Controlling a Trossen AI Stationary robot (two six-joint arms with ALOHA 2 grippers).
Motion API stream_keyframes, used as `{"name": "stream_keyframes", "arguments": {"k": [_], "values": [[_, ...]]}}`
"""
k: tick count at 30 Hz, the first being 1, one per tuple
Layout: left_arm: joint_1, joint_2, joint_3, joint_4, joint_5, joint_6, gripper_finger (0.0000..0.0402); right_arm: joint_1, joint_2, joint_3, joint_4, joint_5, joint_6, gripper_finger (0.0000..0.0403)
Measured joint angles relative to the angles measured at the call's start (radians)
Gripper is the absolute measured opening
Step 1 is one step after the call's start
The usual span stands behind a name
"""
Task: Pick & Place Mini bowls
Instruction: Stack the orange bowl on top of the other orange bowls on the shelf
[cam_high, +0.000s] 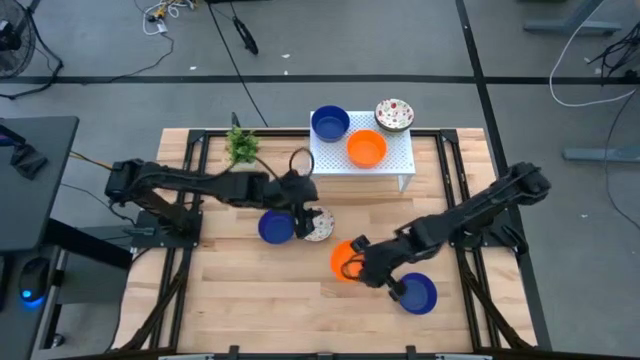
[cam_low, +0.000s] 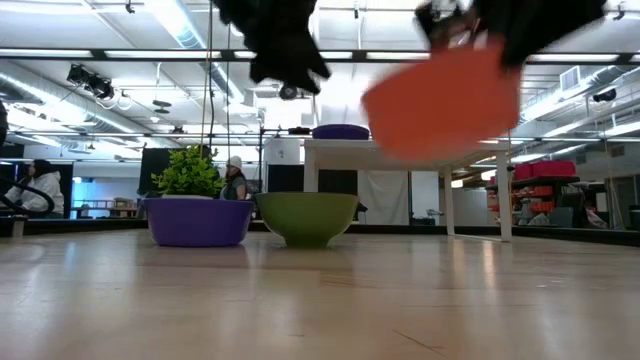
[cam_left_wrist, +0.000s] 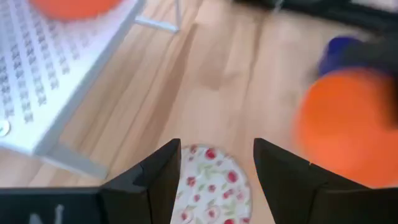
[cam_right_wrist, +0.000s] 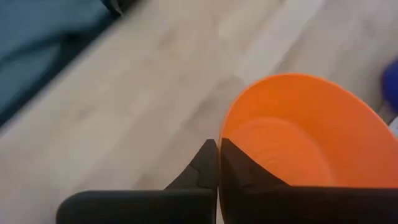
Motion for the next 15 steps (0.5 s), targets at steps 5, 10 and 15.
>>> {"name": "stream_keyframes", "arguments": {"k": [5, 10, 15], "values": [[-0.065, -0.003, -0.180, 0.192, -0.081, -0.067, 0.0197, 0.033, -0.179, 0.000, -0.007, 0.152, 0.007, 0.0000], [-0.149, -0.003, -0.348, 0.534, -0.099, -0.116, 0.0190, -0.052, -0.354, 0.001, -0.009, 0.390, -0.014, 0.0000], [-0.207, -0.003, -0.393, 0.694, -0.169, -0.075, 0.0185, -0.304, -0.414, 0.031, -0.042, 0.403, -0.069, 0.0000]]}}
